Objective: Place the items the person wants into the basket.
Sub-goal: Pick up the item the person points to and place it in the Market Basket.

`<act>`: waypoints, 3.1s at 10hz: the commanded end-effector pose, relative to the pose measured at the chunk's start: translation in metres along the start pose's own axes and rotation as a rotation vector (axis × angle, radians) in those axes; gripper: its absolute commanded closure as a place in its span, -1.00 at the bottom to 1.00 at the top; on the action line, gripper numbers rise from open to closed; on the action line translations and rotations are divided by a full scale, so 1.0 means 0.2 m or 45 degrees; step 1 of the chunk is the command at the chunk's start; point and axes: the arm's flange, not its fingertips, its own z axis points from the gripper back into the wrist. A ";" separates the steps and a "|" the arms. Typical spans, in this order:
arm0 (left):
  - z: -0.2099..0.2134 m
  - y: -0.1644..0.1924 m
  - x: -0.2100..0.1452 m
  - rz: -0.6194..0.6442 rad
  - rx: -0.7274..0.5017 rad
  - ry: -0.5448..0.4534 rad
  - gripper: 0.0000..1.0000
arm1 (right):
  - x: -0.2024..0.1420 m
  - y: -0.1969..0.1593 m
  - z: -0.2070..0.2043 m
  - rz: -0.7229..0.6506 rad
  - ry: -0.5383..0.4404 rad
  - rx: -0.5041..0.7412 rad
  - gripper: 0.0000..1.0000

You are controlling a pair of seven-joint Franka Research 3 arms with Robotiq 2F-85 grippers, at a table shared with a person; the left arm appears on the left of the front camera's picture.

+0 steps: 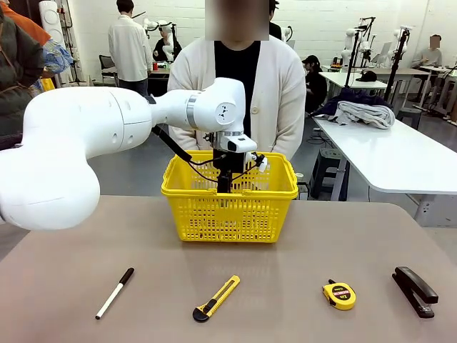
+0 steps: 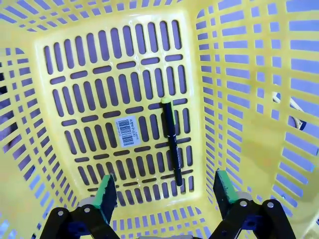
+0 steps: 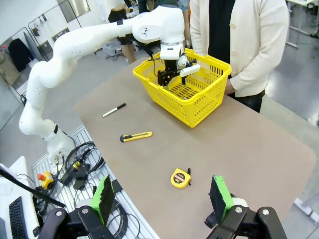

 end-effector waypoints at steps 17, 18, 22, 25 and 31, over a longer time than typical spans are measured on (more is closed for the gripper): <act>0.55 -1.29 -1.21 0.415 0.370 -0.271 -1.00 | 0.01 0.00 0.00 0.016 -0.026 0.029 -1.00; 0.55 -1.29 -1.21 0.415 0.370 -0.271 -1.00 | 0.01 0.00 0.00 0.016 -0.026 0.029 -1.00; 0.55 -1.29 -1.21 0.415 0.370 -0.271 -1.00 | 0.01 0.00 0.00 0.016 -0.026 0.029 -1.00; 0.61 -1.36 -1.36 0.339 0.364 -0.496 -1.00 | 0.01 0.00 0.00 0.016 -0.026 0.029 -1.00; 0.71 -2.03 -2.36 0.452 0.494 -1.049 -1.00 | 0.01 0.00 0.00 0.016 -0.026 0.029 -1.00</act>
